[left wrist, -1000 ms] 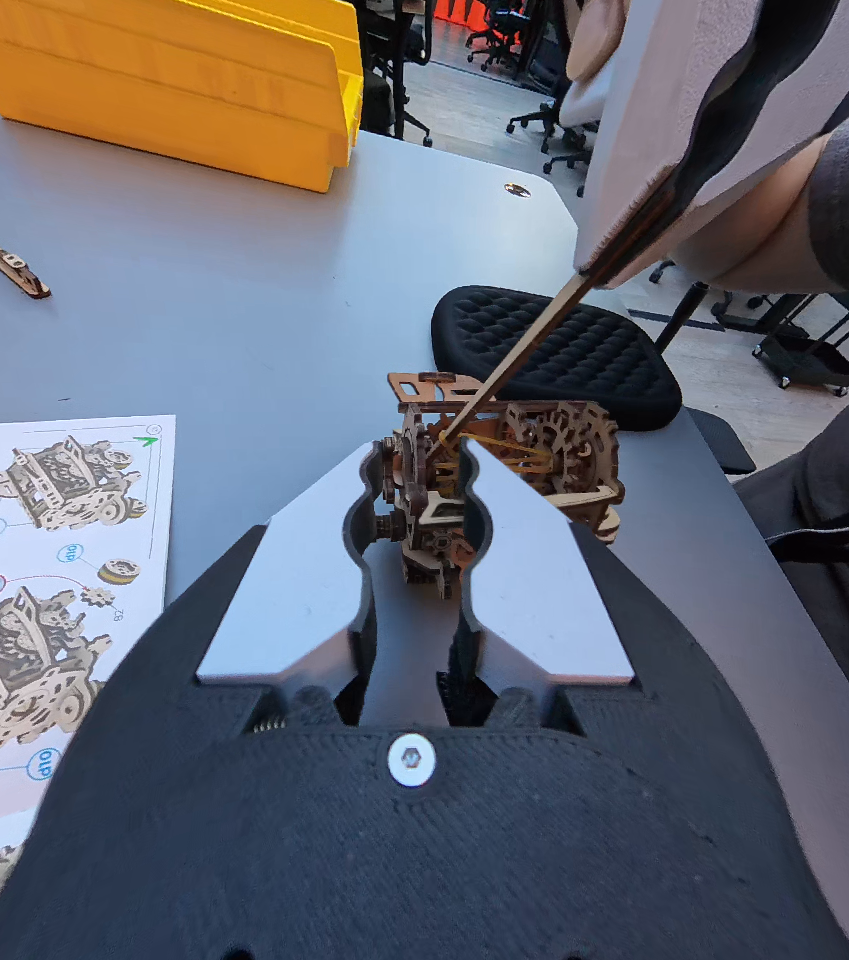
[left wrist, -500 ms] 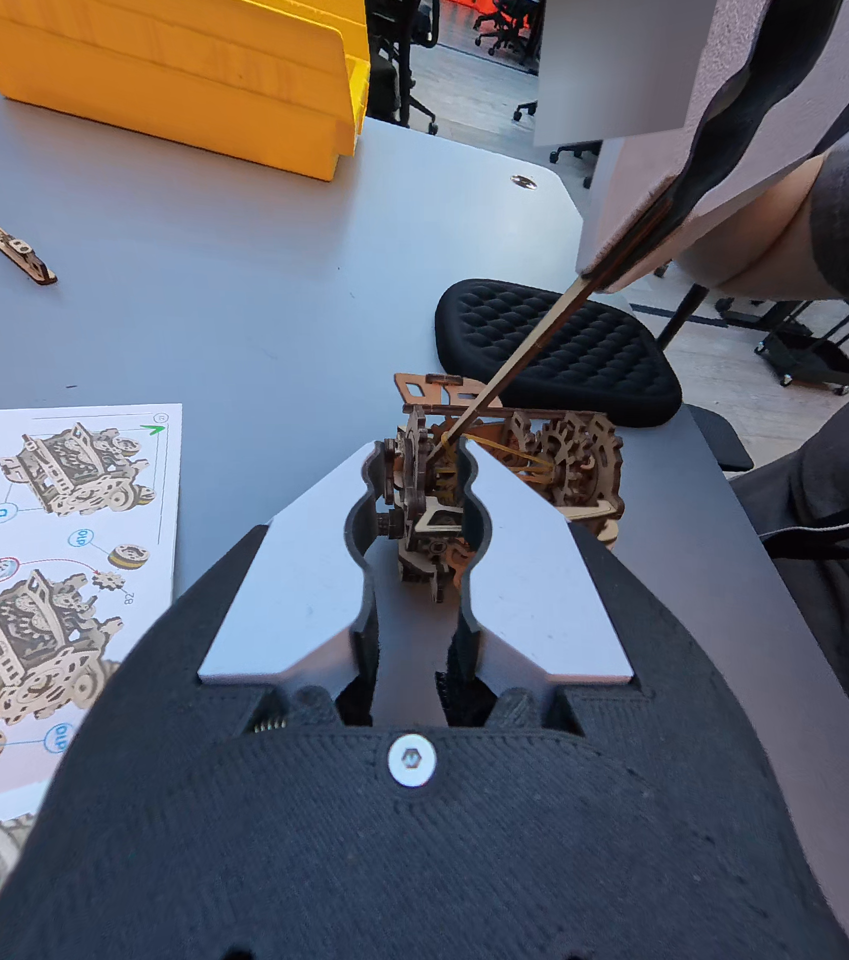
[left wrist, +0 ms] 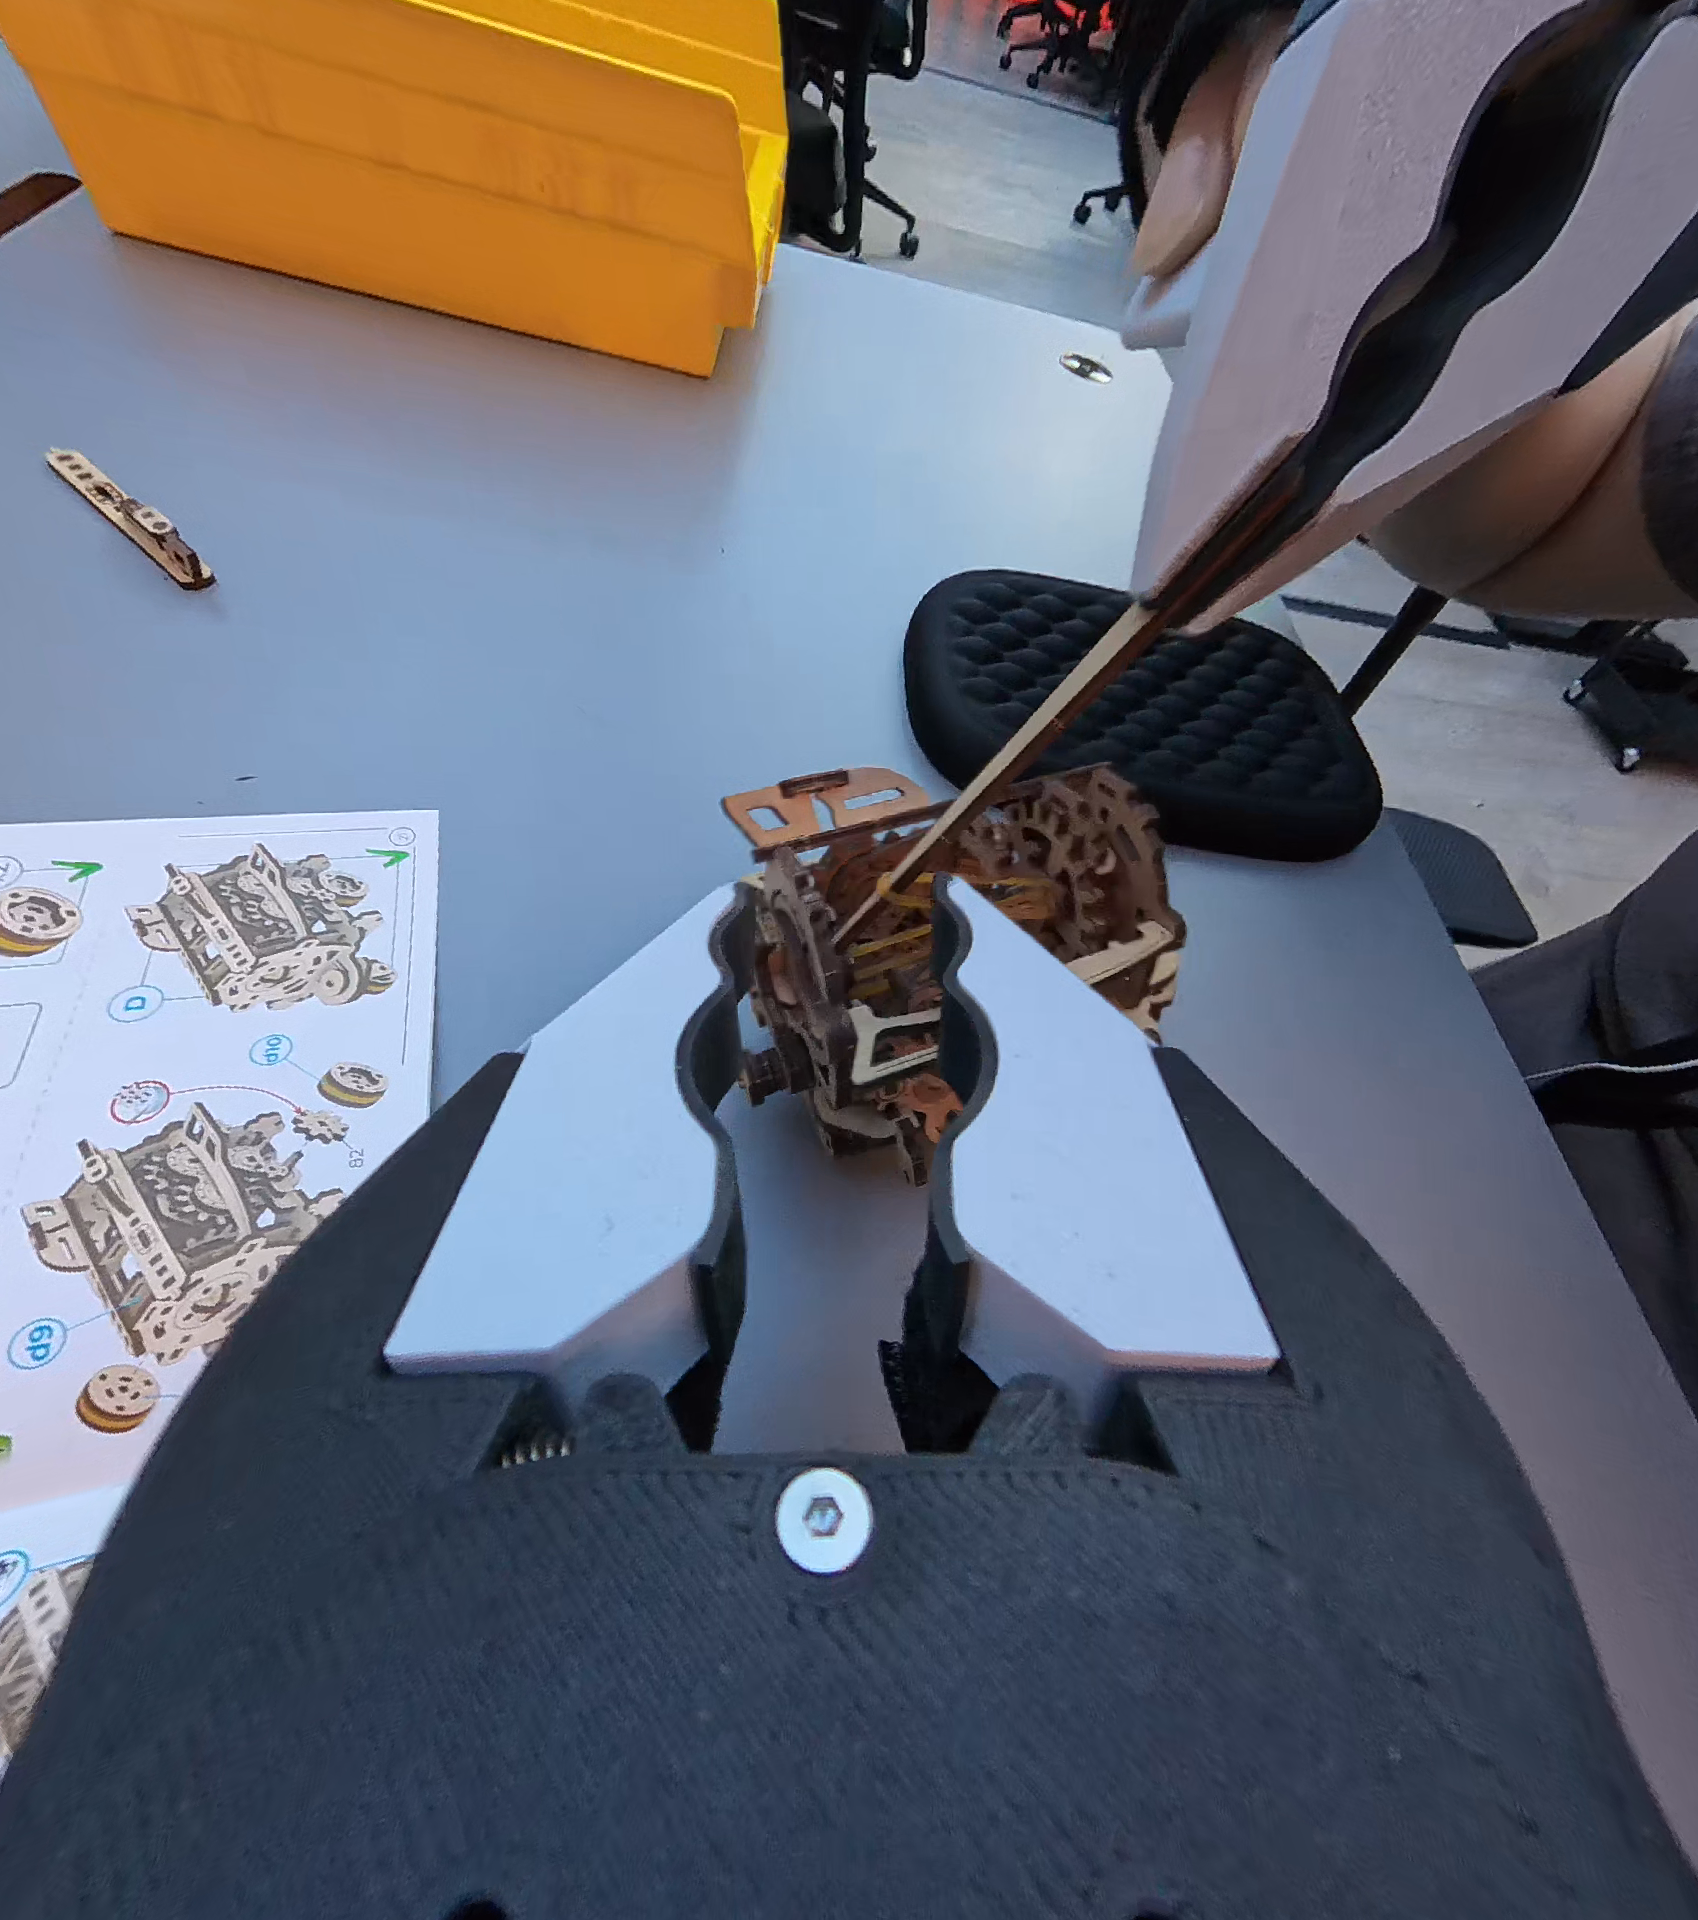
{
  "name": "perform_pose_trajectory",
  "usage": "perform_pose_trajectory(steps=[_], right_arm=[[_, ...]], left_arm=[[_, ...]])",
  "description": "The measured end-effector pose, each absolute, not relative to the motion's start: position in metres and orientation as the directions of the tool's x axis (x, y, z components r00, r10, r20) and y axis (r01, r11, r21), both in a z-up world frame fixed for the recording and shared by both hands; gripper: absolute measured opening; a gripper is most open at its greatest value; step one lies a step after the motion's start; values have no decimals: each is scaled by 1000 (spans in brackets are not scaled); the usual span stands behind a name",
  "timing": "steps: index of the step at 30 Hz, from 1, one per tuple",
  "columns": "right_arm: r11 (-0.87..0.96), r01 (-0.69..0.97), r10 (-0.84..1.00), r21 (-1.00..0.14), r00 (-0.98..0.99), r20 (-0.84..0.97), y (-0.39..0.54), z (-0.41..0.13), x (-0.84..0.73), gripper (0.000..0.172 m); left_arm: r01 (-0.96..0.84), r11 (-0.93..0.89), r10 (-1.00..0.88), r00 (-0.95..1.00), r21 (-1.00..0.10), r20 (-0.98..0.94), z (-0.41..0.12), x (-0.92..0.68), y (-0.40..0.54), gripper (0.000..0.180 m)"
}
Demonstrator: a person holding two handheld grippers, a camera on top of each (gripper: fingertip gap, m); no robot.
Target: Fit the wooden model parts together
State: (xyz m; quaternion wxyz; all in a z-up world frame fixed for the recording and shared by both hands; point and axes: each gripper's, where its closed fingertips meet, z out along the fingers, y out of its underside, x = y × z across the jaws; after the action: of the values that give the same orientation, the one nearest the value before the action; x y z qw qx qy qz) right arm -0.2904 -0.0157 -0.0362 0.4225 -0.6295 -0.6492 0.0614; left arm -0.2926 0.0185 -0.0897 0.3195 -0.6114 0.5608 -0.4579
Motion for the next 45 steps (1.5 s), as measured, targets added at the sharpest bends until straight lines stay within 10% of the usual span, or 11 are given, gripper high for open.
perform_pose_trajectory(steps=[45], right_arm=[[271, 733, 845, -624, 129, 519, -10, -33, -298, 0]], left_arm=[[-380, -406, -896, -13, -831, 444, -92, -302, 56, 25]])
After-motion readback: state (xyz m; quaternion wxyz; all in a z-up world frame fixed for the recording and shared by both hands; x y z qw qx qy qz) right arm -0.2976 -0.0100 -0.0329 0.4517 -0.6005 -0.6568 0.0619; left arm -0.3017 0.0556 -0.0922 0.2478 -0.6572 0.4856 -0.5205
